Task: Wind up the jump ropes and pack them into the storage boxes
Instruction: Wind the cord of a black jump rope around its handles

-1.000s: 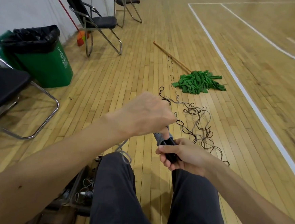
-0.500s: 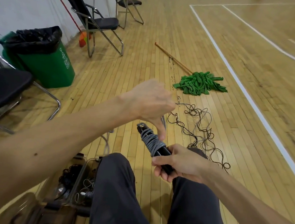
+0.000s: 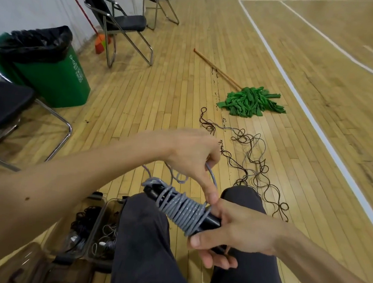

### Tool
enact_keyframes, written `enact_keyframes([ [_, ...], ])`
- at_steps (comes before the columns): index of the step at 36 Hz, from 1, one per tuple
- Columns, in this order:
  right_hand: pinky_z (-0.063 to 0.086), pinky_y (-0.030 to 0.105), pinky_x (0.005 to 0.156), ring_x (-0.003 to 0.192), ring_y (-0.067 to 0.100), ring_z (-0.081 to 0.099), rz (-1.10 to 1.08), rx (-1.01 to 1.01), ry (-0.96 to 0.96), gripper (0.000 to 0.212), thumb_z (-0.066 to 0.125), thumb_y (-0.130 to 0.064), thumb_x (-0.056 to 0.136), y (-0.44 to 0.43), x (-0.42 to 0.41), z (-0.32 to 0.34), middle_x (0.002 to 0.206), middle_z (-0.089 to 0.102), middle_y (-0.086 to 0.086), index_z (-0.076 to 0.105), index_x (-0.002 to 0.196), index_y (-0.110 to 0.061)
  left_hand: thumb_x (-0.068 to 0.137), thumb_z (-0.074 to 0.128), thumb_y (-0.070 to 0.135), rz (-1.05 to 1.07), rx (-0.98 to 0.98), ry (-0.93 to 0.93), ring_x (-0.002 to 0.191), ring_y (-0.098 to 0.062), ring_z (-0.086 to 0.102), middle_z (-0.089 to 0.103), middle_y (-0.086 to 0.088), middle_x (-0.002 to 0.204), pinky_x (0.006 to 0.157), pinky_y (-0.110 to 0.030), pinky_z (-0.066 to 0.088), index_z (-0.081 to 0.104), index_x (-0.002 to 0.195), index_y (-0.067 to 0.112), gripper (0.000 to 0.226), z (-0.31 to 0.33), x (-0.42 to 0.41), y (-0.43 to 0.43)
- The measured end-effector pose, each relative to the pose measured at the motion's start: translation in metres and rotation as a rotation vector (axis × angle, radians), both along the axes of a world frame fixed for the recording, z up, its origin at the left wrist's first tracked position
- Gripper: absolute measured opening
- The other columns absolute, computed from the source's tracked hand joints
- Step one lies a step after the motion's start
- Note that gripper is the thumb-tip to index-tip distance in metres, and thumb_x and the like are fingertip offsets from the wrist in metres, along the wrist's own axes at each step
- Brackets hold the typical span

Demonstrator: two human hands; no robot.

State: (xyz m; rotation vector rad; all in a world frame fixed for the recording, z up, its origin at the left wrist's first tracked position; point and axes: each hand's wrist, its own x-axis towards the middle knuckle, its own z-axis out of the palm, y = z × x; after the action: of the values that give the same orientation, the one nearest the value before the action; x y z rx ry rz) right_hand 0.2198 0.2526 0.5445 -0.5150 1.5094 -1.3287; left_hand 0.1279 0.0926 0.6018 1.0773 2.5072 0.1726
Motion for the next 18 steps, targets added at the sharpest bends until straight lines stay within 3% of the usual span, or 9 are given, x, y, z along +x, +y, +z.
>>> enact_keyframes([
  [4, 0.038, 0.027, 0.047, 0.055, 0.017, 0.05, -0.001, -0.119, -0.026, 0.018, 0.062, -0.014, 0.098, -0.002, 0.003, 0.009, 0.073, 0.065, 0.006, 0.064, 0.081, -0.019, 0.058, 0.088, 0.053, 0.107, 0.217, -0.247, 0.047, -0.005, 0.035, 0.037, 0.014, 0.046, 0.049, -0.018, 0.028, 0.054, 0.062, 0.005, 0.06, -0.013, -0.001, -0.011],
  [8, 0.038, 0.028, 0.046, 0.053, 0.015, 0.052, -0.026, -0.183, -0.033, 0.008, 0.062, -0.013, 0.096, -0.008, 0.001, 0.011, 0.072, 0.064, 0.006, 0.063, 0.089, -0.012, 0.051, 0.08, 0.071, 0.163, 0.391, -0.458, 0.049, -0.012, 0.035, 0.044, -0.001, 0.053, 0.049, -0.023, 0.029, 0.058, 0.069, 0.002, 0.074, -0.032, 0.001, -0.022],
  [10, 0.039, 0.026, 0.046, 0.053, 0.014, 0.053, -0.033, -0.211, -0.039, 0.006, 0.062, -0.013, 0.096, -0.01, -0.001, 0.012, 0.071, 0.064, 0.006, 0.063, 0.091, -0.01, 0.06, 0.079, 0.072, 0.208, 0.484, -0.57, 0.048, -0.015, 0.036, 0.046, 0.001, 0.051, 0.049, -0.026, 0.026, 0.062, 0.073, 0.0, 0.075, -0.04, 0.003, -0.027],
  [13, 0.042, 0.022, 0.045, 0.052, 0.012, 0.055, -0.056, -0.26, -0.054, 0.006, 0.064, -0.015, 0.095, -0.015, -0.004, 0.011, 0.071, 0.065, 0.004, 0.066, 0.091, -0.012, 0.085, 0.076, 0.033, 0.289, 0.548, -0.643, 0.041, 0.0, 0.04, 0.049, 0.012, 0.046, 0.045, -0.012, 0.031, 0.061, 0.076, -0.013, 0.049, -0.057, 0.003, -0.032],
  [16, 0.043, 0.019, 0.045, 0.051, 0.009, 0.055, -0.134, -0.321, -0.133, 0.015, 0.074, -0.026, 0.088, -0.017, -0.01, 0.008, 0.07, 0.065, 0.004, 0.07, 0.091, -0.012, 0.096, 0.065, 0.014, 0.394, 0.584, -0.571, 0.043, 0.003, 0.045, 0.052, 0.011, 0.046, 0.049, -0.01, 0.036, 0.056, 0.066, 0.004, 0.033, -0.083, 0.003, -0.037],
  [18, 0.042, 0.018, 0.045, 0.05, 0.008, 0.055, -0.194, -0.335, -0.169, 0.025, 0.08, -0.034, 0.083, -0.017, -0.015, 0.004, 0.07, 0.065, 0.003, 0.072, 0.092, -0.012, 0.099, 0.058, 0.003, 0.502, 0.586, -0.542, 0.048, 0.004, 0.049, 0.054, 0.007, 0.051, 0.054, -0.013, 0.04, 0.054, 0.064, 0.016, 0.038, -0.092, 0.005, -0.041],
])
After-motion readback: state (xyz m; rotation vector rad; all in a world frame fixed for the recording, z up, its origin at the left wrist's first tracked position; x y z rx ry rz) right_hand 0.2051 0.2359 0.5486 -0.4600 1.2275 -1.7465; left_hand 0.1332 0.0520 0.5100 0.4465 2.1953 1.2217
